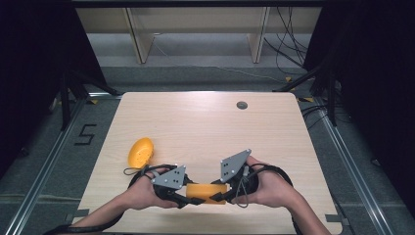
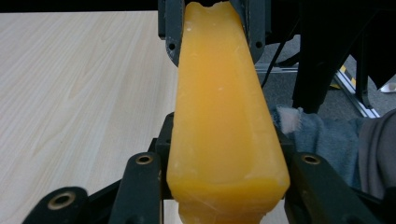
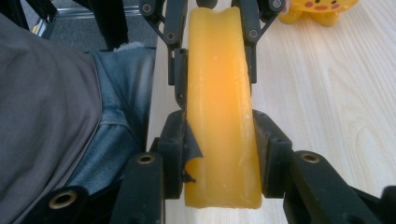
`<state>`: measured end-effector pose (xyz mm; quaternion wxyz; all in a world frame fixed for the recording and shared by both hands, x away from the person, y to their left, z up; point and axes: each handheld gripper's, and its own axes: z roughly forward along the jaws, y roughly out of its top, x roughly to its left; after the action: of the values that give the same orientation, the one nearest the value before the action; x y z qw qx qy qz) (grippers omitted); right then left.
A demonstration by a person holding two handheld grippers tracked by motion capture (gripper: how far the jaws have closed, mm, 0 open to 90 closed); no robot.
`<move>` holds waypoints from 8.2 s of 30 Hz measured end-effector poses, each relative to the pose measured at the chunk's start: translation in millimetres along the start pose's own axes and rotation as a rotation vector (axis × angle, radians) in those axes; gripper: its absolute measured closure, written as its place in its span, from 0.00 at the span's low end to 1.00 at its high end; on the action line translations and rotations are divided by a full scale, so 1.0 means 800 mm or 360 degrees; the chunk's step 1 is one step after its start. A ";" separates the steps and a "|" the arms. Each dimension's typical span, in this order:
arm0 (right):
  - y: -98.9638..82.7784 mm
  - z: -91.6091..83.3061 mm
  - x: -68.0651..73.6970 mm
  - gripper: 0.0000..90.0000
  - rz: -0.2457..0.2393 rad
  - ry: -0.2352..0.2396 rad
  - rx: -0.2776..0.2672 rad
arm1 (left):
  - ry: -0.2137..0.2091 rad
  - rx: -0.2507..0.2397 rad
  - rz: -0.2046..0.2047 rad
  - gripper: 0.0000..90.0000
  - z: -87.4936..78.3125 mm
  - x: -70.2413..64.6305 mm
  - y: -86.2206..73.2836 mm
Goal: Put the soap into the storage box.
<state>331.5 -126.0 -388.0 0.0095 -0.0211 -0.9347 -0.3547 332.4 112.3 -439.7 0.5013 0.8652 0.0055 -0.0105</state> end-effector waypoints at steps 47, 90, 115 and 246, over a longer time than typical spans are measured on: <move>-0.151 -0.075 -0.011 0.50 0.0970 -0.1207 -0.0500 | 0.1330 -0.0278 -0.0754 0.67 -0.162 -0.020 -0.068; -0.157 -0.060 -0.015 0.48 0.0928 -0.1169 -0.0397 | 0.1828 -0.0137 -0.0979 0.67 -0.137 0.058 -0.101; -0.154 -0.056 -0.012 0.48 0.0951 -0.1120 -0.0354 | 0.1780 -0.0021 -0.1025 0.67 -0.125 0.068 -0.115; -0.158 -0.044 -0.013 0.46 0.1002 -0.0955 -0.0191 | 0.1650 0.0257 -0.1323 0.65 -0.131 0.099 -0.092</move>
<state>335.9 -244.0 -446.1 -0.1560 -0.4074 -0.8219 -0.3663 411.3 239.8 -453.0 0.3216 0.7189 0.5779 0.2140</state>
